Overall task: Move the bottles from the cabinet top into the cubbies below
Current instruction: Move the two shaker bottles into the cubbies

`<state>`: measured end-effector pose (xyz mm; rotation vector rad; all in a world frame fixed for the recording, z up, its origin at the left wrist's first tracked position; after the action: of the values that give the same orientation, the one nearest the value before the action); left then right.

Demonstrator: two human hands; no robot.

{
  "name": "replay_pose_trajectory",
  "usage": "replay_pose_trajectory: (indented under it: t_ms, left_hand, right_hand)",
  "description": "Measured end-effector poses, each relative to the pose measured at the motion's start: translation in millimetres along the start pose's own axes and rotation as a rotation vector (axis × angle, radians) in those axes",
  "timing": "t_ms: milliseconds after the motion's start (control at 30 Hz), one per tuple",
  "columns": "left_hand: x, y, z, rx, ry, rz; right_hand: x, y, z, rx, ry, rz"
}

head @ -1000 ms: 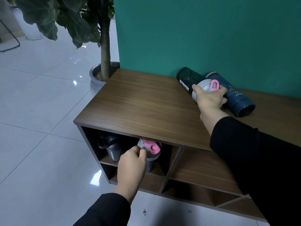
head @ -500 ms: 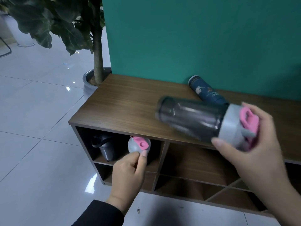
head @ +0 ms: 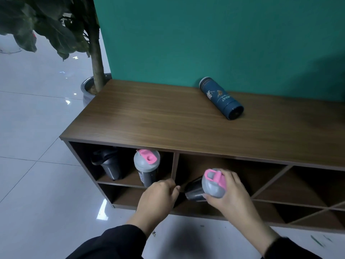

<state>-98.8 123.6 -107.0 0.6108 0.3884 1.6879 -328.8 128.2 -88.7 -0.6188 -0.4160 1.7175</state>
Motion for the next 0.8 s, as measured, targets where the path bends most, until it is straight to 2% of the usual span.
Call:
replay_pose_trajectory:
  t_ms: [200, 500, 800]
  left_hand:
    - [-16.0, -6.9, 0.2, -0.021, -0.068, 0.047]
    - [-25.7, -5.0, -1.6, 0.029, -0.045, 0.064]
    - [-25.1, -1.8, 1.6, 0.058, -0.046, 0.081]
  right_hand:
    - [-50.7, 12.2, -31.4, 0.148, -0.025, -0.016]
    - [-93.7, 1.8, -48.0, 0.236, -0.115, -0.168]
    - [-87.8, -0.2, -51.3, 0.162, -0.054, -0.127]
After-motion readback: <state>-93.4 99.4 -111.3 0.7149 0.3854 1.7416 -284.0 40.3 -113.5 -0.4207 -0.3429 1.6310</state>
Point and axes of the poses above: each hand's wrist, its own x-axis away from the middle knuckle, its own z-axis out of the back of the hand, y = z × x, the point moved 4 cm from there along -x, towards the middle knuckle, and after that the axes turned 14 degrees about z, right-handed, at the moved point
